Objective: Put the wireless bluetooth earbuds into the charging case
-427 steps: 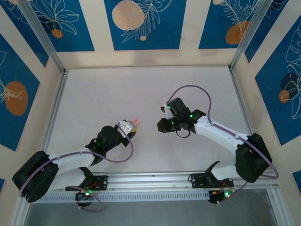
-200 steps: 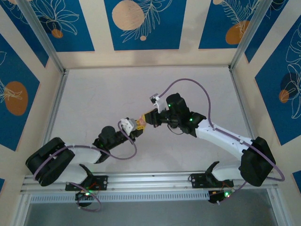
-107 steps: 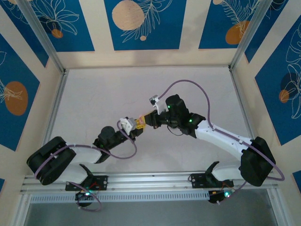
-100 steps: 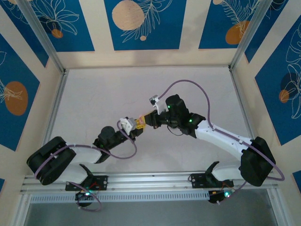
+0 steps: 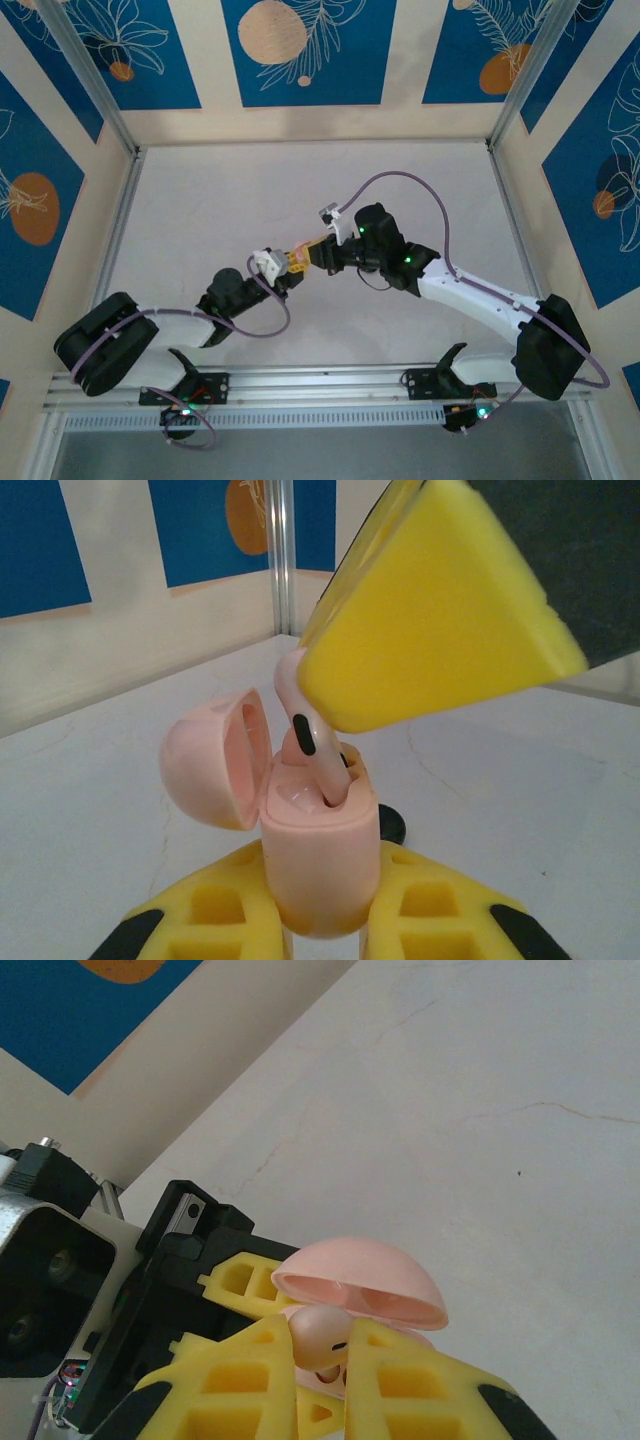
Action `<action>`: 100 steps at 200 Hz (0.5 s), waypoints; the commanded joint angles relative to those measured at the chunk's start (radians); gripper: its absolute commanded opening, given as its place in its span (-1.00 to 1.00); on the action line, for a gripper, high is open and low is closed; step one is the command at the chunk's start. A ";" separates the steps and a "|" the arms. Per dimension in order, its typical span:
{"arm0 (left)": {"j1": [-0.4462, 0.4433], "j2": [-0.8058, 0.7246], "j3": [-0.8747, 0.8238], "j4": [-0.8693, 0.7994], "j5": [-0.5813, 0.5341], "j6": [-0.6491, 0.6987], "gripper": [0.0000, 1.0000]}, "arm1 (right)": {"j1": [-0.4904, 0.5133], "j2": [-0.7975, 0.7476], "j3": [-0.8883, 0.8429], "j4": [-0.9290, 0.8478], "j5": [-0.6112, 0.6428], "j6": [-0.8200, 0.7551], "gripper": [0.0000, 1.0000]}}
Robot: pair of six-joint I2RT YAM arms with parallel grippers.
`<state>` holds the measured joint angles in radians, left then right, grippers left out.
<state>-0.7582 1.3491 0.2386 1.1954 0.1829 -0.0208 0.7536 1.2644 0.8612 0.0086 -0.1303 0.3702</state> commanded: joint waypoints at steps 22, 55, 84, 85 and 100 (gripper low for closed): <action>-0.012 -0.039 0.014 0.055 0.003 -0.002 -0.80 | 0.005 -0.011 -0.015 -0.022 0.015 -0.014 -0.43; -0.013 -0.050 0.015 0.037 0.007 0.002 -0.80 | 0.005 -0.020 -0.013 -0.020 0.020 -0.016 -0.25; -0.012 -0.063 0.016 0.014 0.009 0.009 -0.80 | 0.003 -0.026 -0.008 -0.024 0.017 -0.019 -0.18; -0.012 -0.064 0.017 0.012 0.009 0.010 -0.80 | 0.003 -0.026 -0.008 -0.025 0.017 -0.019 -0.18; -0.013 -0.070 0.016 0.001 0.009 0.013 -0.80 | 0.003 -0.026 -0.003 -0.030 0.020 -0.020 -0.16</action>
<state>-0.7589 1.3132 0.2386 1.1587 0.1757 -0.0200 0.7589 1.2514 0.8612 0.0082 -0.1333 0.3653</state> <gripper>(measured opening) 0.156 0.416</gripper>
